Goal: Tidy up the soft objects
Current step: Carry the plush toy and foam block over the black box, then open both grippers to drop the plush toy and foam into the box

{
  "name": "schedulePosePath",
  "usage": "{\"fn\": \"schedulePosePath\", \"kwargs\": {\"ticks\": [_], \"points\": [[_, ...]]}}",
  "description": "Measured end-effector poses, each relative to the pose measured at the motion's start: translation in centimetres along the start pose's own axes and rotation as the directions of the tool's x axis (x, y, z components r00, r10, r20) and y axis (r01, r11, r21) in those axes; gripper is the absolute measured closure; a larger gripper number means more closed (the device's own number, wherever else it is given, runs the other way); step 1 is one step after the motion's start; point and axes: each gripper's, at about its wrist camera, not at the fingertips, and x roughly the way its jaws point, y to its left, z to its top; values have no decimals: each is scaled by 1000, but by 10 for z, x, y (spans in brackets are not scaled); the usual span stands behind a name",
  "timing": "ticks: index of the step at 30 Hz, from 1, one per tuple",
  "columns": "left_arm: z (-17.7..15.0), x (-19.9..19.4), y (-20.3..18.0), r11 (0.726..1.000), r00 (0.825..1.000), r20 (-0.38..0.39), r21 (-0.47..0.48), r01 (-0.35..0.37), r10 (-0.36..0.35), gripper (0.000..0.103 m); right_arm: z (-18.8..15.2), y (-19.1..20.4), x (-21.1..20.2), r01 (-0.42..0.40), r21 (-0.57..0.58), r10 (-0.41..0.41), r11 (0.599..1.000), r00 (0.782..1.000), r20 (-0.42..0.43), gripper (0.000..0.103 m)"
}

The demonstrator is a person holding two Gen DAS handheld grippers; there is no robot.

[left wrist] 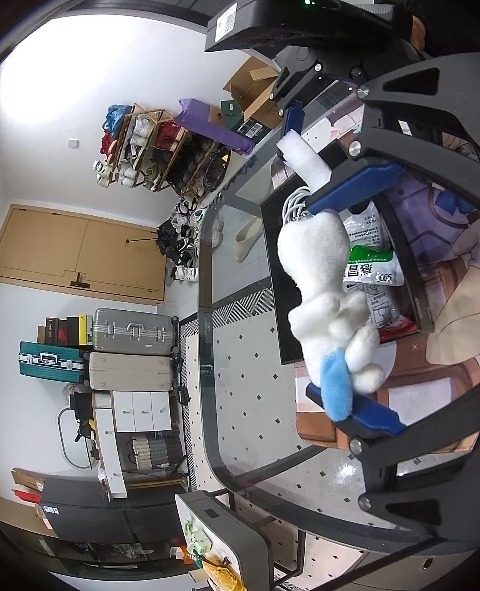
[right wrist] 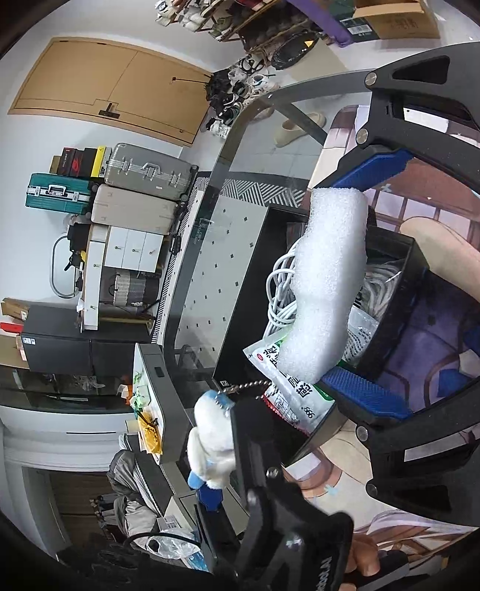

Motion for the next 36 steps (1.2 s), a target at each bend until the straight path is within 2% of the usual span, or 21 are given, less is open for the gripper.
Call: {"fn": "schedulePosePath", "kwargs": {"ticks": [17,20,31,36], "points": [[4,19,-4,1000,999,-36,21,-1,2,13,4,-6,15,-38,45,40,998,998,-48,10],[5,20,-4,1000,999,-45,22,1,0,12,5,-5,12,-7,14,8,1000,1000,-29,1],[4,21,-12,999,999,-52,45,15,-13,11,-2,-6,-8,31,-14,-30,999,999,11,1],[3,21,-15,999,998,-57,46,14,-12,3,-1,-4,-14,44,-16,-44,999,999,22,1]]}}
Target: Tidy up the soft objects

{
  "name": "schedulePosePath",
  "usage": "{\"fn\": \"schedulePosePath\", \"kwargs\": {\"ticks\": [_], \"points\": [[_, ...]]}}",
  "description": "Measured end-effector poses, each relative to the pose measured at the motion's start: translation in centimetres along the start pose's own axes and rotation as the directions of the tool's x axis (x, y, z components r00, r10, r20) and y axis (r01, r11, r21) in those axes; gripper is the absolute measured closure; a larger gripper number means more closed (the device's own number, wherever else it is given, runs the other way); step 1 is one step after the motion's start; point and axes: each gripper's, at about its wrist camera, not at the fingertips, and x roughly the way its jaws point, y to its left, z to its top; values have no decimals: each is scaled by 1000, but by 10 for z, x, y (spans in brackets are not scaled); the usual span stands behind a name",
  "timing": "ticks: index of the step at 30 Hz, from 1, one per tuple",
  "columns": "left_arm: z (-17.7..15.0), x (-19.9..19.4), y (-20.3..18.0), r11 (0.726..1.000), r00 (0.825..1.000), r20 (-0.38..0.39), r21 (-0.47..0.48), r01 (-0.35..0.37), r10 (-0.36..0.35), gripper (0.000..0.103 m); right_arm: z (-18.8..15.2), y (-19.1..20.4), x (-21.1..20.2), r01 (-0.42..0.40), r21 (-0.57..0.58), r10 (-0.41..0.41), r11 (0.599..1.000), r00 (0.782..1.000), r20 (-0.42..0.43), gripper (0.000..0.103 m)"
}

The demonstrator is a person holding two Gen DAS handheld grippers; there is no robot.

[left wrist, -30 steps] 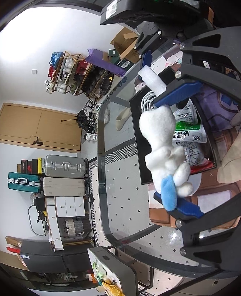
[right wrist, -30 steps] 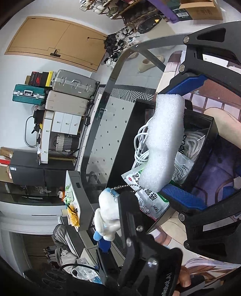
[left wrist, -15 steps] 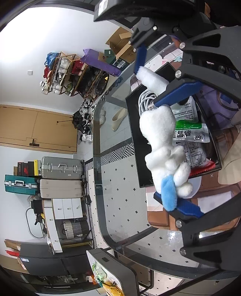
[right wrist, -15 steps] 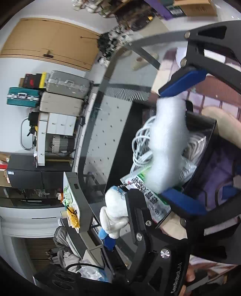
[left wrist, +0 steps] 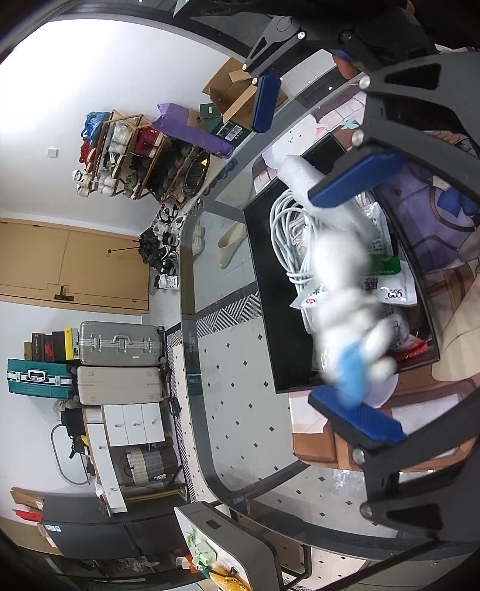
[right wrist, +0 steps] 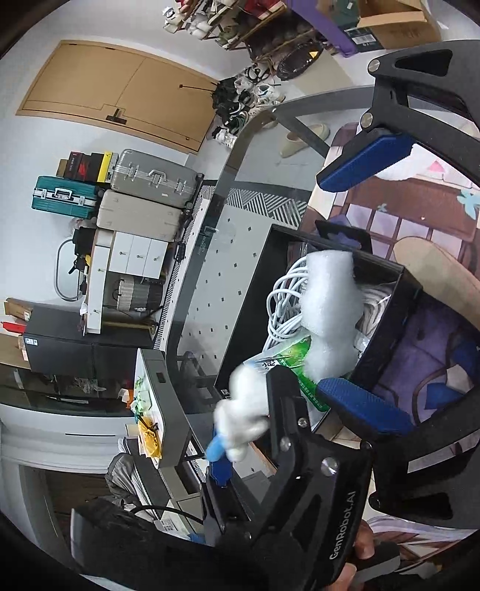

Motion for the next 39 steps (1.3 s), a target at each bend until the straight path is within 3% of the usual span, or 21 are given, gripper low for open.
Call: {"fn": "schedulePosePath", "kwargs": {"ticks": [5,23,39], "points": [[-1,-2,0,1000,1000,-3,7,-4,4,0,-4,2,-5,8,5,-8,1000,1000,10,1],[-40,-58,15,997,990,114,-19,-78,80,0,-34,4,-36,30,104,-37,994,997,64,1],[-71,-61,20,993,978,178,-64,-97,107,0,-58,20,-58,-45,146,14,988,979,203,1]]}}
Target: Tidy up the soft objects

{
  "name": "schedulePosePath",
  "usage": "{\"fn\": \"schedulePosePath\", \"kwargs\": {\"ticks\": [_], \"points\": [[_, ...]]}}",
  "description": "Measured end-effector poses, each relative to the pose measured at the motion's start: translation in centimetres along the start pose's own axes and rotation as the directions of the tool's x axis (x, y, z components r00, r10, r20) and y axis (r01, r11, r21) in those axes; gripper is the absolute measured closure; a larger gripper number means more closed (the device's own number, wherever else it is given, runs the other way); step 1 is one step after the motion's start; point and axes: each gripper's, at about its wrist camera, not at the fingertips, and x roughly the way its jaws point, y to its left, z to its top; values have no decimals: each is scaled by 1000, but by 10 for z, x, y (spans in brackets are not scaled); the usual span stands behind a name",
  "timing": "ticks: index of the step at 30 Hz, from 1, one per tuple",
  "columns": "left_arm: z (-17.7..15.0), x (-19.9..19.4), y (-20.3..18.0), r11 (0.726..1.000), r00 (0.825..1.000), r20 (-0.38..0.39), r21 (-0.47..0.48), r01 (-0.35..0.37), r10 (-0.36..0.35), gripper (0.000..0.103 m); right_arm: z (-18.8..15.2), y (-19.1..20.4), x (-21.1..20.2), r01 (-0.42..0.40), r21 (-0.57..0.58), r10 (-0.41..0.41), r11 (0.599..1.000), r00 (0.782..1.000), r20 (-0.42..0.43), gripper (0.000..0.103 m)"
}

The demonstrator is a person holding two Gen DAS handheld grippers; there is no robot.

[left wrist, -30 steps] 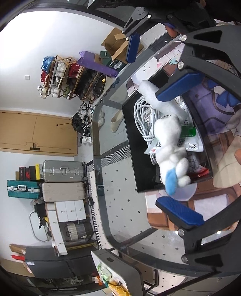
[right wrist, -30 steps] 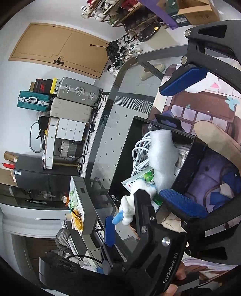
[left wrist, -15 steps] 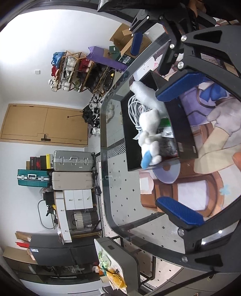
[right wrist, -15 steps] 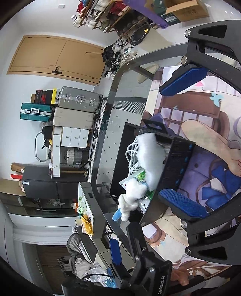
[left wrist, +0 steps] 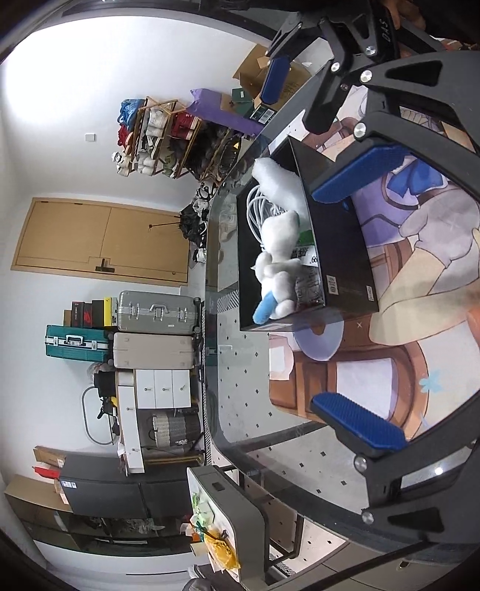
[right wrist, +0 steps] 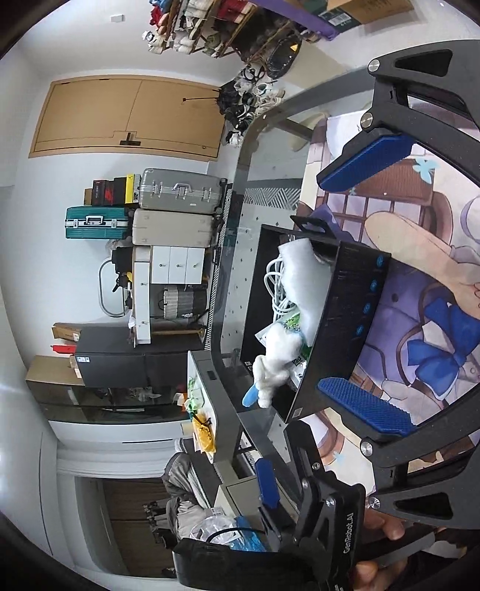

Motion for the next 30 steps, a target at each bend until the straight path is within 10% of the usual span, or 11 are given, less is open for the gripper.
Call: {"fn": "schedulePosePath", "kwargs": {"ticks": [30], "points": [[-10,0,-2,1000,1000,31,4,-5,5,0,-9,-13,-11,-3,42,0,999,997,80,1]]}}
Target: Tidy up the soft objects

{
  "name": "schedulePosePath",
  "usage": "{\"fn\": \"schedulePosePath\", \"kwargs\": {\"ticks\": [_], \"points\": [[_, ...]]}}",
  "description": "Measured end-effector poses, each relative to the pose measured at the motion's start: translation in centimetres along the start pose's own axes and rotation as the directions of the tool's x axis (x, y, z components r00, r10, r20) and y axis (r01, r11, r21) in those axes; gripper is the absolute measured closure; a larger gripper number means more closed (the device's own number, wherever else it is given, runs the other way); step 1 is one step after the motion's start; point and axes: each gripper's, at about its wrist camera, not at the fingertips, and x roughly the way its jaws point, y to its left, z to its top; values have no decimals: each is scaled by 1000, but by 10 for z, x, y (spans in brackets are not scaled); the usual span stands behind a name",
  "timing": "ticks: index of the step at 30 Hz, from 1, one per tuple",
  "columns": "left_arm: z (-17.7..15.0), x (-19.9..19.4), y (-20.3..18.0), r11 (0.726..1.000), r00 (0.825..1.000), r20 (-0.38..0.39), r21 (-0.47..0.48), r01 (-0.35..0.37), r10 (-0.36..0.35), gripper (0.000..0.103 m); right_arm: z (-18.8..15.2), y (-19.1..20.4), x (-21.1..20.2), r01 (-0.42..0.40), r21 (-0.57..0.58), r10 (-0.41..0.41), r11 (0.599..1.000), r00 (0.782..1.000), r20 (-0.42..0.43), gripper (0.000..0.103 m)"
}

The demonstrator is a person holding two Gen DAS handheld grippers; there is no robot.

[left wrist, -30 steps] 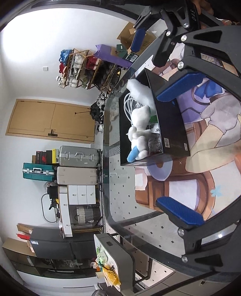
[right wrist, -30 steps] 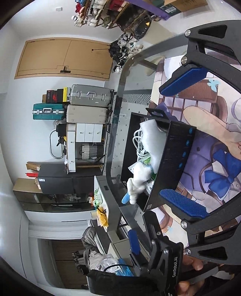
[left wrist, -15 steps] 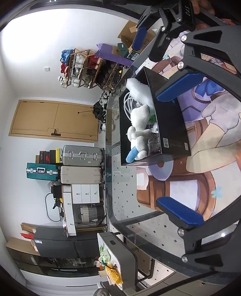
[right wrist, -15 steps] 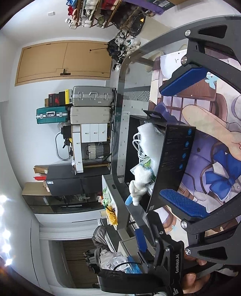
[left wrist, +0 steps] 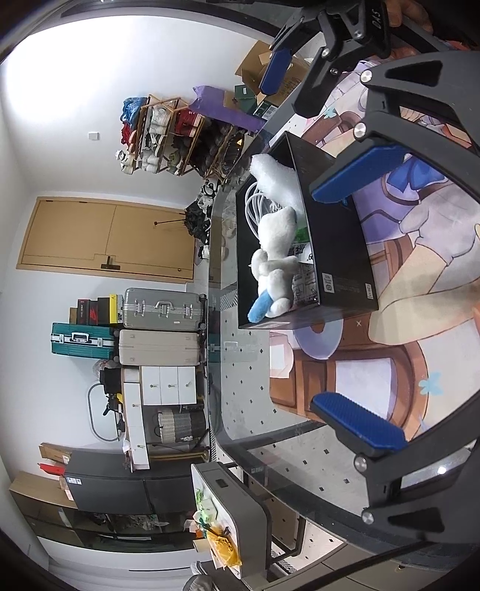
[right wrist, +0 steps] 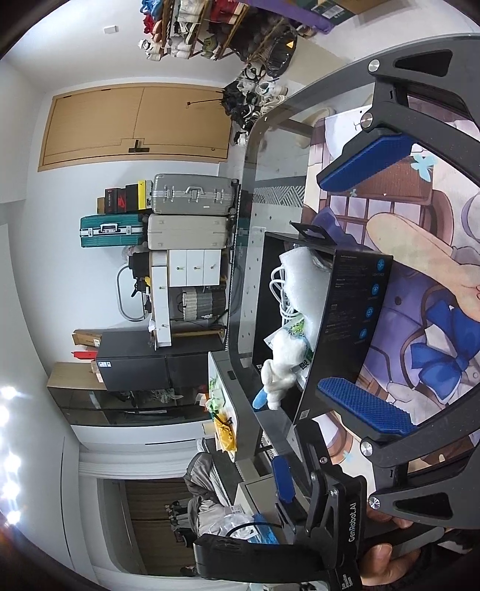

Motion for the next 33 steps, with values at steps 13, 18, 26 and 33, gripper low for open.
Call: {"fn": "schedulePosePath", "kwargs": {"ticks": [13,18,26,33], "points": [[-2,-7,-7,1000,999,31,25,-10,9,0,-1,0,0,0,0,0,1000,1000,9,1],[-2,-7,-7,1000,1000,30,22,-11,10,0,-1,0,0,1,0,-1,1000,1000,10,1],[-3,-9,-8,1000,999,32,19,-9,9,0,-1,-1,0,0,0,1,1000,1000,9,1],[-2,-8,-8,1000,999,32,21,-10,9,0,-1,-1,1,0,-1,0,1000,1000,8,1]]}}
